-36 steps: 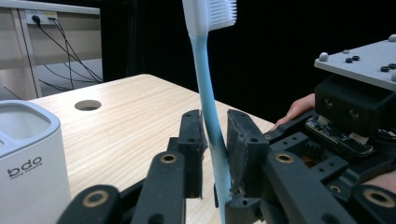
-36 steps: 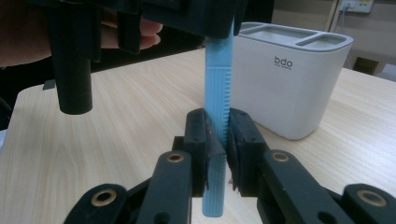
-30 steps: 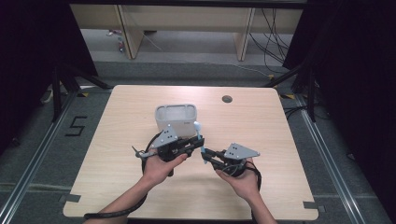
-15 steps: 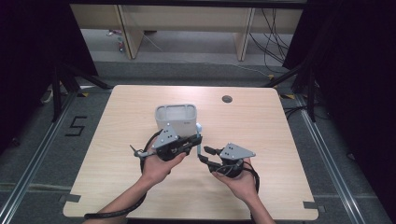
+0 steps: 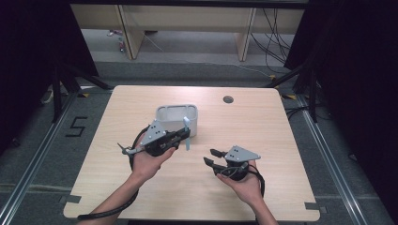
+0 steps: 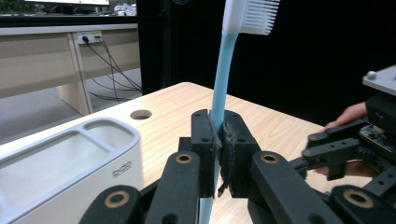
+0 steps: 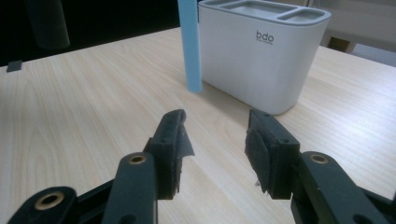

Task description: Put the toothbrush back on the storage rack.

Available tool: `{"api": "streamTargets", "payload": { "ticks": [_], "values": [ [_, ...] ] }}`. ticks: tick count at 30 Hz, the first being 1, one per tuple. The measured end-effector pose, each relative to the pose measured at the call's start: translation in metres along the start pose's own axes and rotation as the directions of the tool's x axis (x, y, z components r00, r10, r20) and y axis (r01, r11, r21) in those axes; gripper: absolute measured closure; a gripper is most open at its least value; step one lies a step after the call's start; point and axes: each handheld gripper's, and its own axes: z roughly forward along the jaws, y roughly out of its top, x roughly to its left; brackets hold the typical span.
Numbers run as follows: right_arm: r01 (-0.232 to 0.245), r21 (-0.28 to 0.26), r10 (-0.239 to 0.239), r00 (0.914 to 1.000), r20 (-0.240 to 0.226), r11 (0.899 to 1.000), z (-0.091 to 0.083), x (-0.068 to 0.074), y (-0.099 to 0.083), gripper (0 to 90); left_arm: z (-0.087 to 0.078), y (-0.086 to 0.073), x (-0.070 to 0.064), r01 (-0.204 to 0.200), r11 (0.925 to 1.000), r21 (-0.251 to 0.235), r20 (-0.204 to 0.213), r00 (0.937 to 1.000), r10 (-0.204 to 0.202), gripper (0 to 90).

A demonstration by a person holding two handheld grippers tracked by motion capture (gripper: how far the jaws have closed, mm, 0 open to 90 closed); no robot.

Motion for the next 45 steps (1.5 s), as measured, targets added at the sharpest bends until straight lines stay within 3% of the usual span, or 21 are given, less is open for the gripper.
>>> {"api": "streamTargets", "payload": {
  "ticks": [3, 6, 14, 15, 18, 21, 24, 27, 28, 30, 32, 33, 34, 35, 38, 41, 43, 44, 45],
  "values": [
    [0.003, 0.001, -0.003, 1.0, -0.004, 1.0, -0.001, -0.001, -0.003, 57.3, -0.005, 0.001, 0.006, 0.006, 1.0, -0.002, -0.018, 0.9998, -0.006, 84.1],
    [-0.028, 0.016, 0.028, 0.9995, 0.012, 0.999, -0.005, -0.001, -0.007, 57.3, -0.011, 0.001, 0.014, 0.001, 0.9999, -0.01, -0.049, 0.9988, -0.002, 84.1],
    [-0.009, -0.004, 0.009, 0.999, 0.044, 1.0, -0.01, -0.006, -0.011, 58.9, -0.021, 0.002, 0.025, -0.018, 0.9996, -0.021, -0.093, 0.9955, 0.016, 84.1],
    [-0.038, 0.003, 0.038, 0.9988, 0.032, 0.999, -0.01, -0.006, -0.013, 58.8, -0.023, 0.003, 0.027, -0.021, 0.9996, -0.02, -0.097, 0.9951, 0.019, 84.1],
    [-0.045, 0.003, 0.045, 0.9986, 0.029, 0.999, -0.012, -0.007, -0.016, 58.9, -0.028, 0.004, 0.032, -0.025, 0.9992, -0.03, -0.117, 0.9929, 0.021, 84.2],
    [-0.025, 0.005, 0.025, 0.9987, 0.045, 1.0, -0.014, -0.009, -0.017, 59.0, -0.03, 0.004, 0.034, -0.028, 0.999, -0.034, -0.123, 0.9921, 0.024, 84.2],
    [-0.059, 0.007, 0.059, 0.9973, 0.043, 0.998, -0.016, -0.008, -0.019, 59.0, -0.034, 0.006, 0.038, -0.028, 0.9989, -0.038, -0.139, 0.99, 0.022, 84.2],
    [-0.059, 0.008, 0.059, 0.9968, 0.054, 0.998, -0.017, -0.009, -0.021, 59.0, -0.035, 0.007, 0.041, -0.026, 0.9987, -0.043, -0.147, 0.9889, 0.02, 84.2],
    [-0.071, -0.015, 0.071, 0.9961, 0.051, 0.997, -0.016, -0.009, -0.023, 59.0, -0.037, 0.007, 0.043, -0.025, 0.9984, -0.05, -0.156, 0.9876, 0.017, 84.2],
    [-0.049, -0.017, 0.05, 0.9951, 0.086, 0.999, -0.019, -0.011, -0.024, 58.9, -0.038, 0.008, 0.043, -0.024, 0.9982, -0.055, -0.161, 0.9868, 0.014, 84.2],
    [-0.037, -0.021, 0.039, 0.9954, 0.088, 0.999, -0.02, -0.012, -0.025, 58.8, -0.039, 0.008, 0.045, -0.029, 0.9981, -0.054, -0.166, 0.986, 0.02, 84.2],
    [-0.074, -0.011, 0.074, 0.9939, 0.081, 0.997, -0.021, -0.011, -0.026, 58.8, -0.039, 0.009, 0.046, -0.031, 0.998, -0.056, -0.168, 0.9856, 0.021, 84.2],
    [-0.045, -0.033, 0.047, 0.9946, 0.092, 0.998, -0.021, -0.014, -0.027, 58.4, -0.04, 0.01, 0.047, -0.03, 0.9979, -0.057, -0.174, 0.9845, 0.019, 84.2],
    [-0.045, -0.033, 0.047, 0.9946, 0.092, 0.998, -0.021, -0.014, -0.027, 58.4, -0.04, 0.01, 0.047, -0.03, 0.9979, -0.057, -0.174, 0.9845, 0.019, 84.2],
    [-0.058, -0.036, 0.061, 0.9917, 0.113, 0.998, -0.023, -0.014, -0.03, 58.3, -0.04, 0.012, 0.05, -0.032, 0.9975, -0.062, -0.18, 0.9835, 0.021, 84.2],
    [-0.082, -0.023, 0.084, 0.9909, 0.105, 0.996, -0.025, -0.014, -0.031, 58.0, -0.04, 0.015, 0.053, -0.034, 0.997, -0.069, -0.19, 0.9816, 0.021, 84.2],
    [-0.071, -0.022, 0.073, 0.9912, 0.111, 0.997, -0.025, -0.015, -0.032, 58.0, -0.04, 0.016, 0.054, -0.037, 0.9967, -0.073, -0.191, 0.9813, 0.022, 84.2],
    [-0.116, -0.022, 0.118, 0.9871, 0.109, 0.993, -0.026, -0.011, -0.033, 58.0, -0.04, 0.018, 0.056, -0.035, 0.9964, -0.078, -0.195, 0.9805, 0.02, 84.2],
    [-0.116, -0.022, 0.118, 0.9871, 0.109, 0.993, -0.026, -0.011, -0.033, 58.0, -0.04, 0.018, 0.056, -0.035, 0.9964, -0.078, -0.195, 0.9805, 0.02, 84.2]
  ]
}}
